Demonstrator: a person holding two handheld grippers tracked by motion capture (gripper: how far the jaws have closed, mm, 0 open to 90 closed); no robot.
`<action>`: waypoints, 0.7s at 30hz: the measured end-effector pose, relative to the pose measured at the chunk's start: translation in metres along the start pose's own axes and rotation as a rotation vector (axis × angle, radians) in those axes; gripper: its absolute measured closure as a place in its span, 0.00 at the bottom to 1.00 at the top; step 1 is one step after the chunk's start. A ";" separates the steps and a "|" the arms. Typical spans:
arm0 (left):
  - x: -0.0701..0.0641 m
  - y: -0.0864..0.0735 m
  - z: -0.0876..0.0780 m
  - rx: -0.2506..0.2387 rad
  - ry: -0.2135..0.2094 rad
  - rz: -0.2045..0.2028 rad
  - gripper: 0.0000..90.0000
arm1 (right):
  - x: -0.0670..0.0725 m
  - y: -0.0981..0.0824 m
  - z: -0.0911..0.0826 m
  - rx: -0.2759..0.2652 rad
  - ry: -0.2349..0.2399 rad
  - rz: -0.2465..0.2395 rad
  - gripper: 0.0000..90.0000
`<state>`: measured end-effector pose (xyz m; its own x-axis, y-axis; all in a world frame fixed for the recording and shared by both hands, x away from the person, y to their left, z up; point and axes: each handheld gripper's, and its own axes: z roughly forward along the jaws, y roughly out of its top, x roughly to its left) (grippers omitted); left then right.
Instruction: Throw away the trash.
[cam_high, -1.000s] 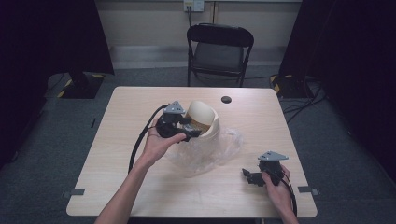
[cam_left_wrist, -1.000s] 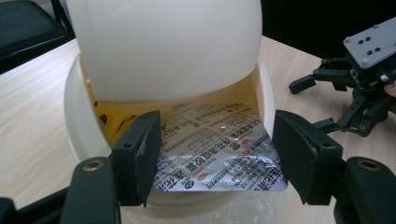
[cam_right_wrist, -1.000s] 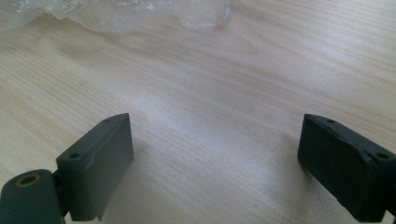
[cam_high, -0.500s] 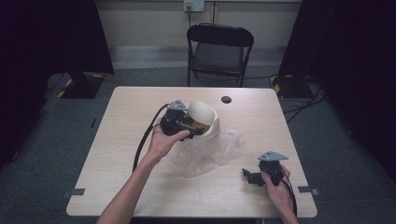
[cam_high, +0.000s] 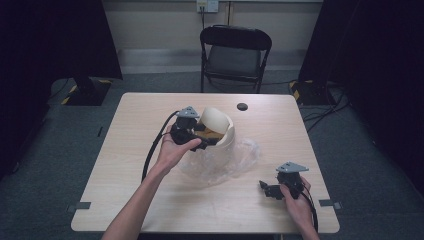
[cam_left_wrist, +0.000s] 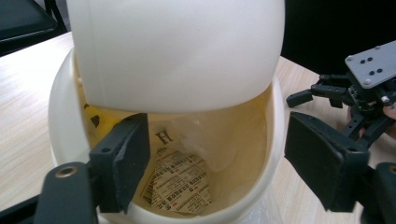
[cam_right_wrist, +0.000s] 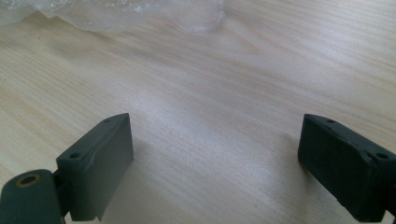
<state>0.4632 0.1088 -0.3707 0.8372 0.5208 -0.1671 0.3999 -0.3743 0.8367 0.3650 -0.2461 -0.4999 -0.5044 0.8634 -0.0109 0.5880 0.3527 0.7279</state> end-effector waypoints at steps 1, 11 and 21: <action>0.000 0.000 -0.001 -0.005 -0.001 -0.003 0.24 | 0.000 0.000 0.000 0.000 0.000 0.000 0.11; 0.005 -0.001 -0.020 -0.044 0.014 -0.008 0.26 | 0.000 0.000 0.000 0.000 0.001 0.001 0.11; 0.012 -0.012 -0.042 -0.070 0.043 -0.018 0.21 | 0.000 0.000 0.000 0.000 0.000 0.000 0.11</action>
<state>0.4525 0.1514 -0.3613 0.8124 0.5603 -0.1614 0.3867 -0.3107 0.8683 0.3650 -0.2461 -0.4999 -0.5045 0.8634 -0.0106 0.5881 0.3526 0.7279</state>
